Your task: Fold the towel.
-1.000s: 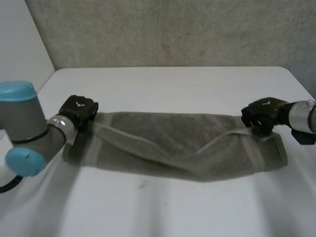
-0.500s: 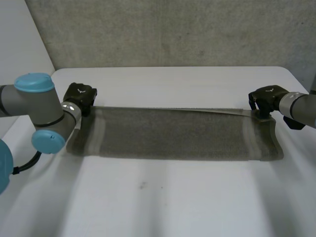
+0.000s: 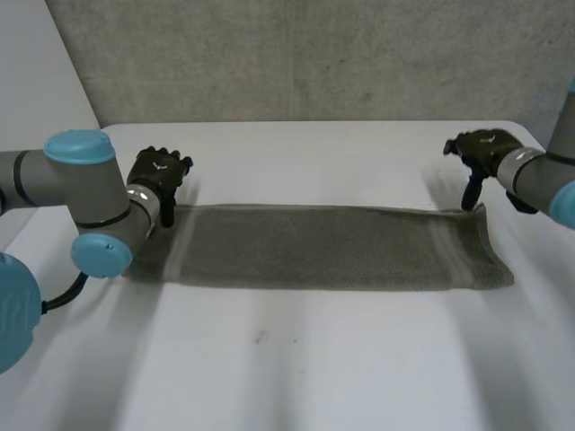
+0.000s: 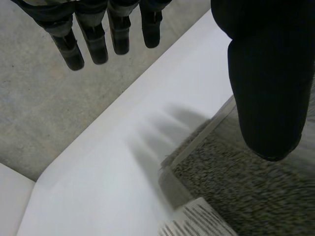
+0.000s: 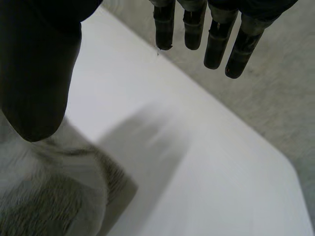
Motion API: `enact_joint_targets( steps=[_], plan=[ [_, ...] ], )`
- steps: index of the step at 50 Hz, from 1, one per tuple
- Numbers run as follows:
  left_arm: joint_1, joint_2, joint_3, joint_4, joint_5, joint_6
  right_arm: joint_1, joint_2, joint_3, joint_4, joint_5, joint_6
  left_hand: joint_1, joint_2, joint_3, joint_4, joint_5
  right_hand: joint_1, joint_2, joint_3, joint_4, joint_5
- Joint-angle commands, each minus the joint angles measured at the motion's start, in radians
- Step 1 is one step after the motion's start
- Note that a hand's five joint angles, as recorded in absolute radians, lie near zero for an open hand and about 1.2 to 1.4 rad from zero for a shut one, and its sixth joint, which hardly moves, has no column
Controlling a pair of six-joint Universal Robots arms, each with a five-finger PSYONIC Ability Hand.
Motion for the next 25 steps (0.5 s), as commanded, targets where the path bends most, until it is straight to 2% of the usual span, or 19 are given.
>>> enact_joint_targets(
  steps=[1, 2, 4, 7, 9, 10, 12, 16, 18, 25],
  plan=[
    [-0.005, 0.149, -0.157, -0.020, 0.003, -0.029, -0.008, -0.217, 0.249, -0.013, -0.049, 0.056, -0.021, -0.016, -0.017, -0.019, -0.042, -0.058, -0.073, -0.068, -0.081, -0.061],
    [-0.004, 0.192, -0.215, -0.013, 0.006, -0.042, -0.008, -0.217, 0.249, -0.013, -0.049, 0.056, -0.021, -0.016, -0.017, -0.019, -0.042, -0.058, -0.073, -0.068, -0.081, -0.061],
    [-0.004, 0.232, -0.267, 0.003, 0.009, -0.053, -0.012, -0.343, 0.452, -0.082, -0.083, 0.048, -0.021, -0.016, -0.017, -0.019, -0.042, -0.058, -0.073, -0.068, -0.081, -0.061],
    [-0.005, 0.305, -0.366, 0.045, 0.011, -0.067, -0.012, -0.401, 0.556, -0.137, -0.089, 0.037, -0.021, -0.016, -0.017, -0.019, -0.042, -0.058, -0.073, -0.068, -0.081, -0.061],
    [-0.005, 0.338, -0.415, 0.067, 0.013, -0.068, -0.031, -0.513, 0.758, -0.247, -0.101, 0.007, -0.021, -0.016, -0.017, -0.019, -0.042, -0.058, -0.073, -0.068, -0.081, -0.061],
    [-0.004, 0.370, -0.457, 0.088, 0.014, -0.068, -0.031, -0.513, 0.759, -0.248, -0.101, 0.007, -0.021, -0.016, -0.017, -0.019, -0.042, -0.058, -0.073, -0.068, -0.081, -0.061],
    [-0.005, 0.401, -0.494, 0.107, 0.016, -0.068, -0.067, -0.597, 0.931, -0.332, -0.106, -0.027, -0.021, -0.016, -0.017, -0.019, -0.042, -0.058, -0.073, -0.068, -0.081, -0.061],
    [-0.005, 0.468, -0.574, 0.141, 0.016, -0.073, -0.082, -0.636, 1.062, -0.387, -0.106, -0.056, -0.021, -0.016, -0.017, -0.019, -0.042, -0.036, -0.051, -0.046, -0.059, -0.039],
    [-0.005, 0.483, -0.592, 0.150, 0.017, -0.075, -0.088, -0.641, 1.150, -0.431, -0.111, -0.078, -0.021, -0.016, -0.017, -0.019, -0.042, 0.084, 0.069, 0.074, 0.060, 0.081],
    [-0.005, 0.502, -0.643, 0.187, 0.017, -0.148, -0.131, -0.601, 1.254, -0.553, -0.149, -0.090, -0.021, -0.016, -0.017, -0.019, -0.042, 0.231, 0.216, 0.221, 0.207, 0.228]
  ],
)
